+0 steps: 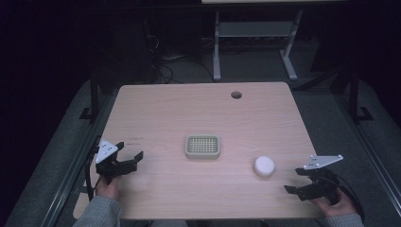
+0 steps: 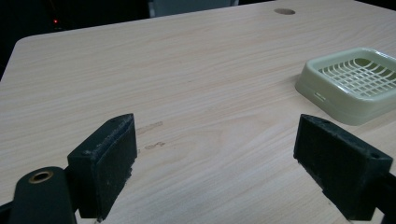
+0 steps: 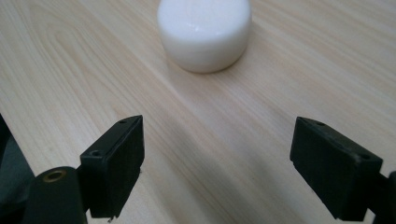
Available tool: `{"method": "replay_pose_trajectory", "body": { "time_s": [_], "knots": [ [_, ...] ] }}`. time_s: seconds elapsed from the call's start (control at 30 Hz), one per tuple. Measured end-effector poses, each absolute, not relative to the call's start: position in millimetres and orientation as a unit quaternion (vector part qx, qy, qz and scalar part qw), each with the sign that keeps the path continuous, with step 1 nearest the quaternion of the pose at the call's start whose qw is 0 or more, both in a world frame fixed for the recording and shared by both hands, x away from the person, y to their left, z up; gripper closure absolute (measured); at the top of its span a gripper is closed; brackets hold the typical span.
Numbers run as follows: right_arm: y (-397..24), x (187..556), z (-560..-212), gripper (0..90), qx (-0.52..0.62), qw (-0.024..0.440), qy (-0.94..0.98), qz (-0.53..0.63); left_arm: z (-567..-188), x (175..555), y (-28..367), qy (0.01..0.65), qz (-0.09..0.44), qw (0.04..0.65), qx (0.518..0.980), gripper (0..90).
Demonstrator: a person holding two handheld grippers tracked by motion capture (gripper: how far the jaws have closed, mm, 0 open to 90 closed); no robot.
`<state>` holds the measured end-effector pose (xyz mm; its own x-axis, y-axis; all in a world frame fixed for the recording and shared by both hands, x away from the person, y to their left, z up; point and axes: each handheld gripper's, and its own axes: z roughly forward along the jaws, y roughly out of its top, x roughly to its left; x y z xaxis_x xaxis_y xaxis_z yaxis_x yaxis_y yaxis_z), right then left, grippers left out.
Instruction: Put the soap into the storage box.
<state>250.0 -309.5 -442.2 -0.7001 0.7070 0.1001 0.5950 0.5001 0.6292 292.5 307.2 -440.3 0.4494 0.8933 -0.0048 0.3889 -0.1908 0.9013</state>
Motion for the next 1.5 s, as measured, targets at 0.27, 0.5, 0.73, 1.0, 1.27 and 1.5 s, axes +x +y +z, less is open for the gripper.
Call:
{"method": "replay_pose_trajectory", "body": {
  "time_s": [0.27,0.5,0.73,1.0,1.27,1.5],
  "knots": [
    [-305.7,255.8,-434.4,16.0,0.383,0.077,0.863,0.321,-440.4,295.0,301.4,0.437,0.282,0.448,0.727,12.9],
    [-299.0,262.1,-423.0,15.9,0.378,0.077,0.872,0.302,-440.1,295.0,302.4,0.435,0.289,0.448,0.726,12.9],
    [-286.3,272.1,-407.8,15.9,0.358,0.081,0.888,0.279,-439.3,295.8,305.9,0.444,0.297,0.444,0.72,12.9],
    [-269.1,286.6,-400.5,15.9,0.349,0.073,0.897,0.261,-440.2,295.1,305.3,0.442,0.293,0.44,0.725,12.9],
    [-247.0,301.8,-394.4,15.9,0.328,0.066,0.911,0.242,-439.9,293.5,303.9,0.44,0.295,0.437,0.727,12.9],
    [-233.7,315.4,-398.0,15.8,0.324,0.053,0.92,0.214,-439.2,293.4,306.2,0.448,0.298,0.439,0.72,12.9]
  ]
}}
